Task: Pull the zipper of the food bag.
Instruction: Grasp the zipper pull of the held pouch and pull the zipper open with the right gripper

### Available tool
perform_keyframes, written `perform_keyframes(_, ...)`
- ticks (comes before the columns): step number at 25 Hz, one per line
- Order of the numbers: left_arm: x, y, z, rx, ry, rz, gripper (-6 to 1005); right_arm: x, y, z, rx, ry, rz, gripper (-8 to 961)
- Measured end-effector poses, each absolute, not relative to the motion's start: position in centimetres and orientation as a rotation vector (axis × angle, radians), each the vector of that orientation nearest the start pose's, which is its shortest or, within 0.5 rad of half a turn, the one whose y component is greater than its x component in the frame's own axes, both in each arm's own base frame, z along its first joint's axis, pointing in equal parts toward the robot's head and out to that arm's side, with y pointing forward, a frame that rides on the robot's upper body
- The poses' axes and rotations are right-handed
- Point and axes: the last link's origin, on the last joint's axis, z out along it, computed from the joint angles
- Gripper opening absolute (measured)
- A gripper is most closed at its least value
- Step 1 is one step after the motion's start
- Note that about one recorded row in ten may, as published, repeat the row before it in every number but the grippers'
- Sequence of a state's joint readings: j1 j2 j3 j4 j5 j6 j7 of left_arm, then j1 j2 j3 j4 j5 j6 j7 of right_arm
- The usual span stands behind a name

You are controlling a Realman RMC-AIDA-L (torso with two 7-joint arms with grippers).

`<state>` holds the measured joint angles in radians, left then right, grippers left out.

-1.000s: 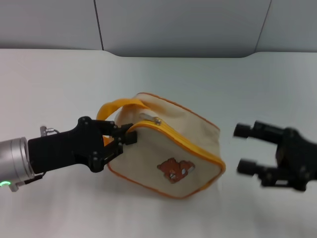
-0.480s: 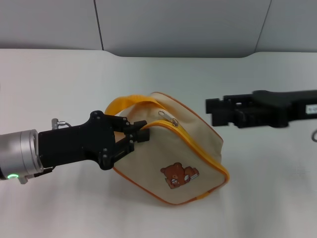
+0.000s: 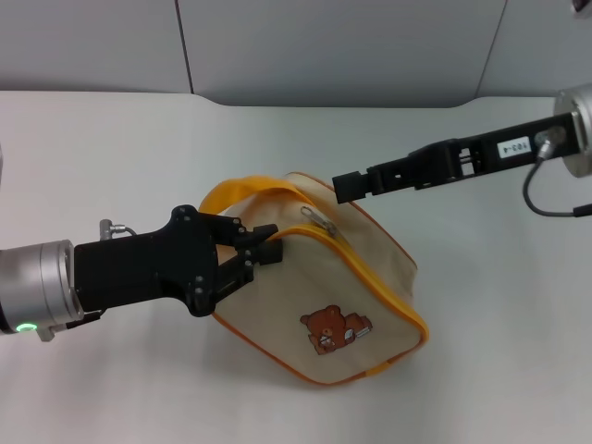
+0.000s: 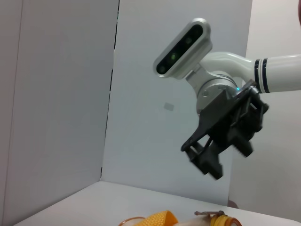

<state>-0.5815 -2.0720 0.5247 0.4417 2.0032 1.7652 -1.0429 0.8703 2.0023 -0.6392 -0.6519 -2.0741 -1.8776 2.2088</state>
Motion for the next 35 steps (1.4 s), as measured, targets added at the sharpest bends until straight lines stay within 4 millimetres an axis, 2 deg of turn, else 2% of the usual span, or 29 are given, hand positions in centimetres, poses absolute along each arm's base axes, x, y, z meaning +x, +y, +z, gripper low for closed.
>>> perform_keyframes(7, -24.1, 30.7, -1.2, -2.76, -0.29, -1.051, 105, 13.9, 37.6, 2.3, -2.997, 1.423, 0.615, 293)
perform_keyframes(18, -23.9, 30.7, -1.1, -2.764, -0.283, -1.058, 100, 13.1, 38.2, 1.3, -3.003, 1.361, 0.479, 267)
perform_keyframes(27, -23.9, 30.7, -1.2, -2.765, -0.281, -1.058, 97, 12.1, 38.2, 1.2, -3.038, 1.313, 0.467, 222)
perform_keyframes(35, -23.9, 30.8, -1.1, -2.76, -0.283, -1.055, 90, 12.0, 38.0, 0.6, -3.052, 1.305, 0.423, 182)
